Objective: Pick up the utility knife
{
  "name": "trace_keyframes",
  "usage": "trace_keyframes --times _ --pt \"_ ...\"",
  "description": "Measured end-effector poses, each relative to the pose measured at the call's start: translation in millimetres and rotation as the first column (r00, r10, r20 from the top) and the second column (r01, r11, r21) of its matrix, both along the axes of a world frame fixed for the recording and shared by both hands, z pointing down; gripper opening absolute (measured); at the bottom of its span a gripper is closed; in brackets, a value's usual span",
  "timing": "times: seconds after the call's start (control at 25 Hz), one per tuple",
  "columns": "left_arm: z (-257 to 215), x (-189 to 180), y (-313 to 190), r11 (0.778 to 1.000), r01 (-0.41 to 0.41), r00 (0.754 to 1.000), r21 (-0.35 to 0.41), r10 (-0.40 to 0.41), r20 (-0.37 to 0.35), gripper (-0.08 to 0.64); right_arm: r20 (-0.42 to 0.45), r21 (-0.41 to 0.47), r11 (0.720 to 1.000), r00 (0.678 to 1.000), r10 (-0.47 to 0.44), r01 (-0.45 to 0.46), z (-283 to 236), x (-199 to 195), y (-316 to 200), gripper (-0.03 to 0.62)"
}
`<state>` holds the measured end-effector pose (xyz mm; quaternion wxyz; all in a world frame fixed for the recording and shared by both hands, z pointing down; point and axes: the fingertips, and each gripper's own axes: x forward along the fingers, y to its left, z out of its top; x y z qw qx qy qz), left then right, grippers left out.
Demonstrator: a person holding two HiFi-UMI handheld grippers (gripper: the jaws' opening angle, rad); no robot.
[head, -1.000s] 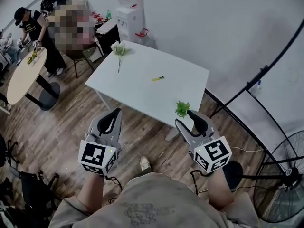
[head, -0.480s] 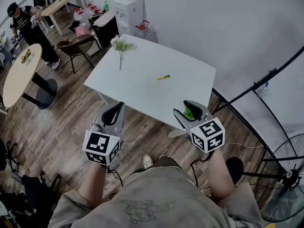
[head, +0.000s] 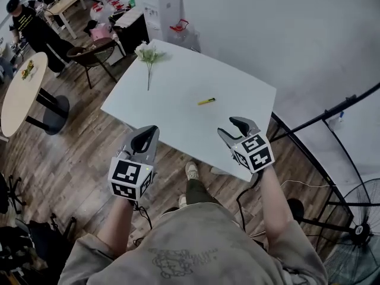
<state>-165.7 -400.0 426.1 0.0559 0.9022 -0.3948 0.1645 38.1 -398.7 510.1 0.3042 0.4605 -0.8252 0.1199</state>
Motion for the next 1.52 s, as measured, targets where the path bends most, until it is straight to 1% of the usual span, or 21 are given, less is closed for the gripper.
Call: trace_keyframes --times 0.24,0.4,0.56,0.68,0.88,1.0,1.08,1.2,1.4,1.52 --pt "29.3 20.4 -56.6 0.998 0.011 0.999 -0.06 -0.009 0.039 0.0 -0.025 -0.063 0.997 0.999 -0.035 0.033 35.5 8.1 -58.8 0.226" --pt "55.3 36.5 -95.6 0.994 0.011 0.998 -0.105 -0.004 0.068 0.0 -0.065 -0.109 0.992 0.995 -0.076 0.068 65.8 16.0 -101.3 0.227" --pt "82.5 46.0 -128.2 0.989 0.018 0.995 -0.146 -0.003 0.103 0.0 -0.108 -0.178 0.979 0.987 -0.121 0.101 97.2 23.0 -135.0 0.229" --pt "103.4 54.6 -148.2 0.981 0.032 0.993 -0.192 -0.009 0.12 0.0 -0.136 -0.224 0.966 0.977 -0.166 0.133 120.0 28.2 -156.0 0.227" --pt "130.5 69.2 -167.8 0.968 0.033 0.991 -0.25 0.002 0.137 0.0 -0.183 -0.303 0.933 0.949 -0.257 0.194 155.6 38.6 -174.0 0.227" --pt "141.9 71.8 -179.1 0.961 0.039 0.988 -0.272 0.003 0.152 0.0 -0.202 -0.33 0.905 0.917 -0.345 0.268 172.4 36.9 -181.7 0.225" --pt "149.3 72.8 -186.6 0.959 0.048 0.987 -0.278 -0.002 0.162 0.0 -0.224 -0.34 0.893 0.897 -0.382 0.295 182.8 37.3 -188.6 0.225" --pt "160.1 72.0 -193.9 0.956 0.057 0.984 -0.288 -0.005 0.178 0.0 -0.245 -0.367 0.876 0.875 -0.417 0.315 197.2 37.0 -196.2 0.224" --pt "176.5 76.7 -199.2 0.948 0.048 0.98 -0.314 0.015 0.196 0.0 -0.249 -0.434 0.83 0.839 -0.484 0.35 224.6 38.9 -200.4 0.225" --pt "185.4 78.8 -200.7 0.944 0.045 0.979 -0.328 0.025 0.204 0.0 -0.257 -0.456 0.82 0.831 -0.493 0.346 239.8 42.7 -204.0 0.212"
